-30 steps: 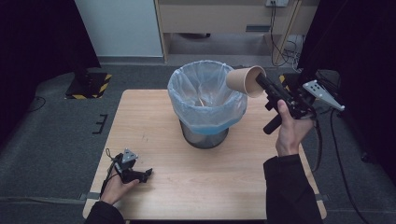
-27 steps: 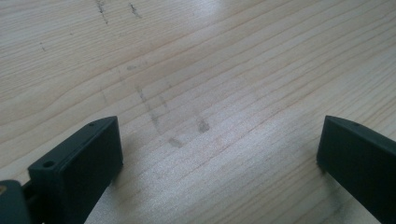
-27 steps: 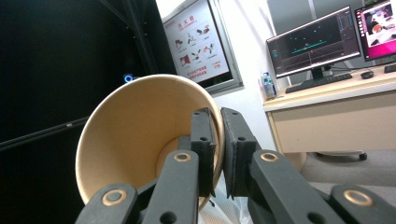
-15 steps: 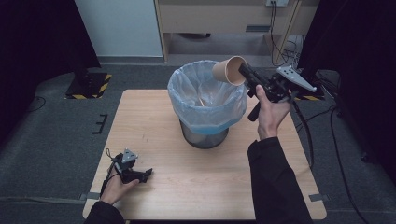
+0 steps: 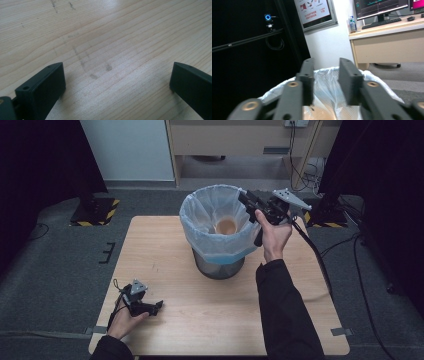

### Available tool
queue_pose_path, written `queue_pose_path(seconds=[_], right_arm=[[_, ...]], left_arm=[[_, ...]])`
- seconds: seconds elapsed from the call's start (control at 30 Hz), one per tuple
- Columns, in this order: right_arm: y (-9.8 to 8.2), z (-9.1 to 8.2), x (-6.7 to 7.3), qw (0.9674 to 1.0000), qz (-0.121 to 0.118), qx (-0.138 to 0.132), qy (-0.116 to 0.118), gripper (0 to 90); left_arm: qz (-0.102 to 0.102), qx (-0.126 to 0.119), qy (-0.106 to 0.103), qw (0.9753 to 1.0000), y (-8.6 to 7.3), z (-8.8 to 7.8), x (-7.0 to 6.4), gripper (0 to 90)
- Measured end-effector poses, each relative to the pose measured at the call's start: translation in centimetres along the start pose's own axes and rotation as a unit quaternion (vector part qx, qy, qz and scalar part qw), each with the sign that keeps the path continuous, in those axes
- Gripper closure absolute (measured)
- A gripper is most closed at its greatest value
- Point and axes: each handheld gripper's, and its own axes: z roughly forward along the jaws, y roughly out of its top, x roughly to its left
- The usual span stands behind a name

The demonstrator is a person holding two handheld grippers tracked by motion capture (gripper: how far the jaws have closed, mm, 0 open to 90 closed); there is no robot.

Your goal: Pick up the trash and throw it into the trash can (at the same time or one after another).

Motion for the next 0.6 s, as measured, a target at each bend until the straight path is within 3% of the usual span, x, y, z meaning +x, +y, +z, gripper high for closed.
queue_pose_path(seconds=[0.13,0.3,0.47,0.6], right_arm=[[-0.5,-1.9,-0.9,1.0,0.007,-0.006,0.002,46.8],[-1.6,-5.8,-2.2,1.0,0.006,0.0,-0.003,32.0],[-4.6,-9.6,-3.3,0.999,0.0,0.042,-0.013,25.2],[-8.2,-11.9,-4.3,0.9956,-0.006,0.089,-0.028,23.1]], left_arm=[[0.002,0.002,0.0,1.0,0.0,0.0,0.0,0.0],[0.002,0.002,0.0,1.0,0.0,0.0,0.0,0.0],[0.002,0.002,0.001,1.0,0.0,0.0,0.0,0.0],[0.002,0.002,0.001,1.0,0.0,0.0,0.0,0.0]])
